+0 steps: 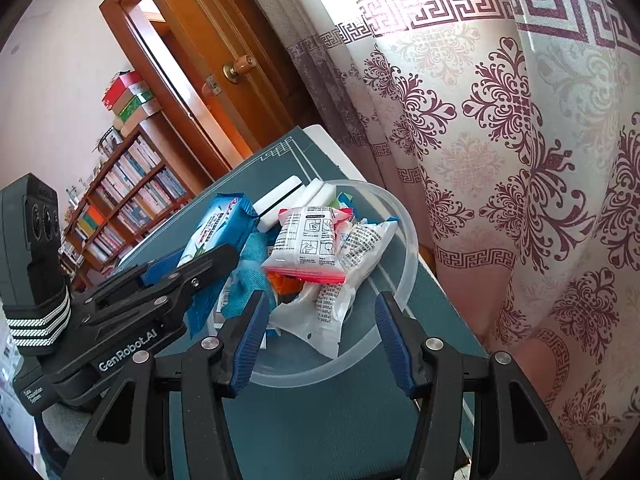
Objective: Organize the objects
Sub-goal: 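Lower the blue cracker packet into the bowl with the left gripper and release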
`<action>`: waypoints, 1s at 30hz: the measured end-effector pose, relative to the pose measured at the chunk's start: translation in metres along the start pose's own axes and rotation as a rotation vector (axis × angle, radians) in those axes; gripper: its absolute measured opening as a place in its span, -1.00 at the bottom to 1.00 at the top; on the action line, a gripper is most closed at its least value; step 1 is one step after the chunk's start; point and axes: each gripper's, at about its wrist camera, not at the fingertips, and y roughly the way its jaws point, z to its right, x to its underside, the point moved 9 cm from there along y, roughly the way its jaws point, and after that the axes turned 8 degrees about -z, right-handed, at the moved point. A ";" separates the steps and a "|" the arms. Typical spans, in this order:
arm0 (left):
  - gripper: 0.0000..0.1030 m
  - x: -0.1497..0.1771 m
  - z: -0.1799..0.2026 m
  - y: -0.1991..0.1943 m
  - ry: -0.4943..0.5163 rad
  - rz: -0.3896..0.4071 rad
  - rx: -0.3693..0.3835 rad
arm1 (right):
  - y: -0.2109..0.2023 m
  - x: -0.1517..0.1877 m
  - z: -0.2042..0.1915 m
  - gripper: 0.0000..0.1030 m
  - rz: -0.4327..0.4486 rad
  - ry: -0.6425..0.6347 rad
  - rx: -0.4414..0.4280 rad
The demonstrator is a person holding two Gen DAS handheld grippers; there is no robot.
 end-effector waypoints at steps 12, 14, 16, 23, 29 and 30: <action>0.03 -0.001 -0.002 0.018 -0.015 -0.022 -0.002 | -0.003 0.009 -0.001 0.10 0.000 -0.011 0.014; 0.34 -0.002 -0.004 0.013 -0.021 -0.007 0.002 | -0.003 0.012 -0.001 0.10 -0.003 -0.019 0.021; 0.47 -0.003 -0.006 0.006 -0.026 0.016 -0.001 | -0.003 0.015 -0.001 0.11 -0.009 -0.022 0.023; 0.82 0.003 -0.018 -0.025 -0.050 0.071 -0.055 | -0.008 0.024 0.002 0.32 -0.013 -0.026 0.048; 0.98 0.015 -0.027 -0.052 -0.063 0.119 -0.111 | -0.012 0.033 0.007 0.44 -0.022 -0.041 0.074; 0.98 0.016 -0.027 -0.055 -0.063 0.121 -0.114 | -0.012 0.035 0.009 0.44 -0.024 -0.038 0.077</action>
